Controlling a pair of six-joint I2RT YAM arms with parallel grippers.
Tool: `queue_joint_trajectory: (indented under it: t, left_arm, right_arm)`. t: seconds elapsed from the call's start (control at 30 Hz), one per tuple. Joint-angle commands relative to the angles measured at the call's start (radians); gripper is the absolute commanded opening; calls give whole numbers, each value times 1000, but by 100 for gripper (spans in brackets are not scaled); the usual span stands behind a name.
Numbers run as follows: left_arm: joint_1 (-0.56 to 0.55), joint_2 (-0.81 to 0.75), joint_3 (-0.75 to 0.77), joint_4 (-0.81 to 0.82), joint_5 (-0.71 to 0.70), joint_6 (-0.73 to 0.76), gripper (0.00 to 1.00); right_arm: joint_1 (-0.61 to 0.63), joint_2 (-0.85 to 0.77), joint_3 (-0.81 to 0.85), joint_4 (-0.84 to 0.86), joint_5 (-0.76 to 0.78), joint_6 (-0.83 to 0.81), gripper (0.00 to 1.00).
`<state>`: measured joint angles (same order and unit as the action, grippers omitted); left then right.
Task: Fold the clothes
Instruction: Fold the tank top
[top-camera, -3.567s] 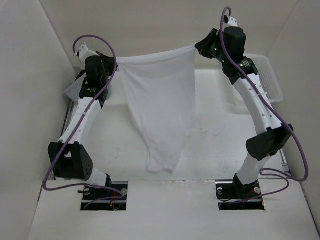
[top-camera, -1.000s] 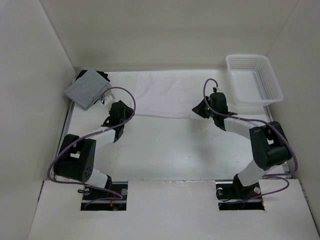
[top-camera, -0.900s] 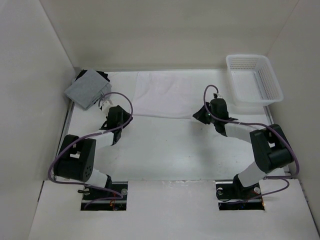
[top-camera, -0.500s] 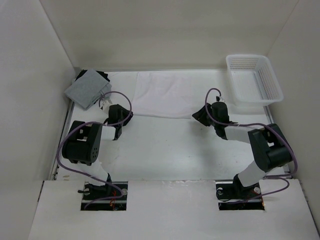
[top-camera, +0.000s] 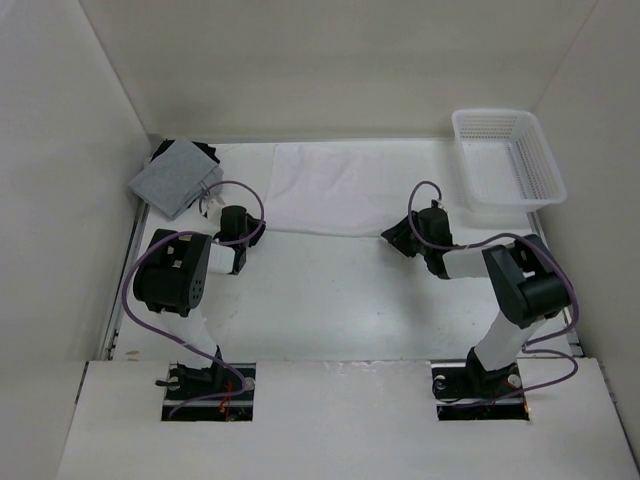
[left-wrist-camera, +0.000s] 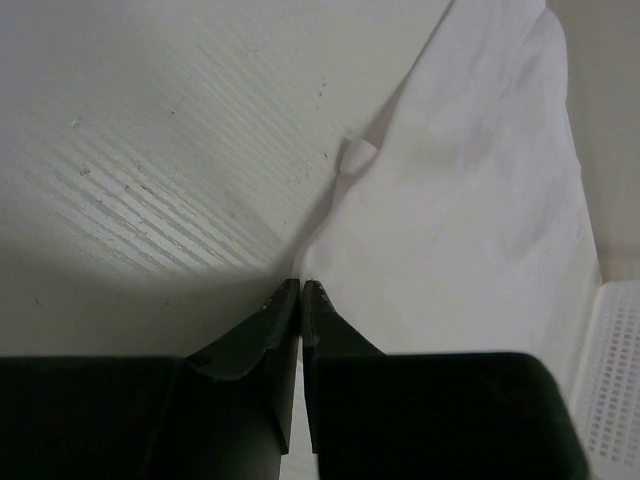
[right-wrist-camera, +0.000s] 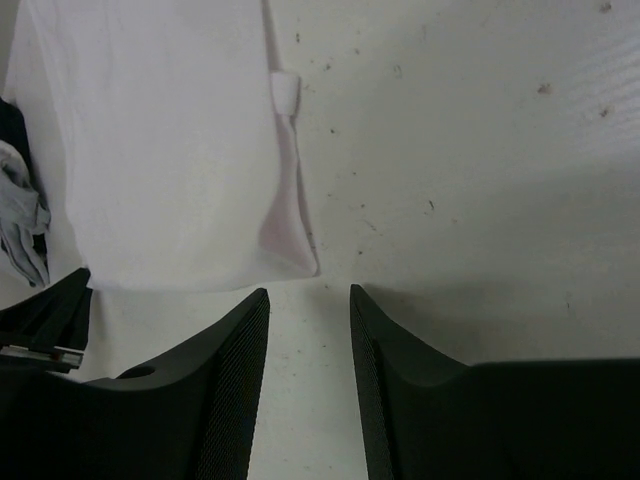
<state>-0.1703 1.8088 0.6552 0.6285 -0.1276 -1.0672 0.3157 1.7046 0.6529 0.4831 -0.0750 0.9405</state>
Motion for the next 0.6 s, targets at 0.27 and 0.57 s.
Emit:
queue_joint_trajectory:
  t: [0.27, 0.57]
  left_arm:
    - [7, -16, -40, 43, -1, -25, 3]
    - [-2, 6, -43, 65, 0, -33, 3]
  right_arm:
    - [9, 79, 86, 5, -6, 80, 35]
    - [1, 102, 111, -26, -62, 95, 33]
